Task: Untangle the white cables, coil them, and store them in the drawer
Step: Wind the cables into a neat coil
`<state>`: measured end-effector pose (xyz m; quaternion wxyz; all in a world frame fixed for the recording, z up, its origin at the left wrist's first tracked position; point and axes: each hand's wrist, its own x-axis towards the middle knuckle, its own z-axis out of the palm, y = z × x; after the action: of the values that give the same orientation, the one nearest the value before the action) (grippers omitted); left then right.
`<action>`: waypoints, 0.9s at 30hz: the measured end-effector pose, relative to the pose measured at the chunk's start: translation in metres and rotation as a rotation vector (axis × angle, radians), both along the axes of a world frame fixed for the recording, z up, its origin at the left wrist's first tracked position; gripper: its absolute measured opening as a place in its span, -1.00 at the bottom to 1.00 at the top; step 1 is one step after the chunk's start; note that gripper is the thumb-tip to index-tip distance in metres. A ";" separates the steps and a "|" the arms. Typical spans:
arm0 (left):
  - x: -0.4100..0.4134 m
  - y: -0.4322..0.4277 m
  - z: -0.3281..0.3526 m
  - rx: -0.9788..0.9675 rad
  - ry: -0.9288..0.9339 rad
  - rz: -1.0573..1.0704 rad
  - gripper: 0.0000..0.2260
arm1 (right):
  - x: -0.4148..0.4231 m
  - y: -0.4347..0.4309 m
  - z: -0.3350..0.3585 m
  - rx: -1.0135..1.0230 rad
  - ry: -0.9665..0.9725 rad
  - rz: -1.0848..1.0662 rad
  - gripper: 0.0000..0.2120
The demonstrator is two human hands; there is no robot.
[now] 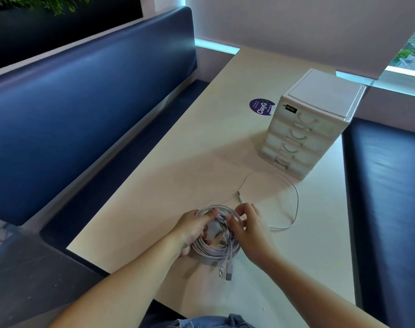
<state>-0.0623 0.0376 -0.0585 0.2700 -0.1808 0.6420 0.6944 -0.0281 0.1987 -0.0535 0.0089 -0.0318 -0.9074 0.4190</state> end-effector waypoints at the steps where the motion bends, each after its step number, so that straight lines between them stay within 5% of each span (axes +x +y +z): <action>1: 0.000 0.000 -0.001 -0.001 0.001 0.000 -0.80 | 0.001 0.000 0.000 0.013 -0.011 0.013 -0.82; 6: -0.001 -0.002 -0.003 0.028 -0.022 -0.032 -0.77 | 0.001 0.004 -0.005 0.148 0.042 0.002 -0.71; 13: 0.002 -0.001 0.001 0.028 -0.001 -0.005 -0.76 | 0.006 0.004 -0.018 0.339 0.044 0.148 -0.24; 17: 0.002 -0.001 -0.002 0.035 0.016 0.015 -0.73 | 0.007 0.002 -0.013 0.359 -0.110 0.228 -0.37; 20: 0.002 -0.001 -0.002 0.064 0.000 0.038 -0.74 | 0.004 0.004 -0.010 0.213 -0.155 0.201 -0.48; 24: 0.003 -0.003 0.000 0.064 0.023 0.036 -0.77 | 0.004 0.002 -0.005 -0.233 -0.182 0.073 -0.38; 27: 0.001 -0.006 -0.001 0.082 0.028 0.034 -0.75 | 0.004 0.009 -0.007 -0.422 -0.206 -0.022 -0.68</action>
<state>-0.0608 0.0317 -0.0591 0.2562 -0.1708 0.6135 0.7272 -0.0241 0.2079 -0.0605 -0.0861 -0.0852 -0.7954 0.5939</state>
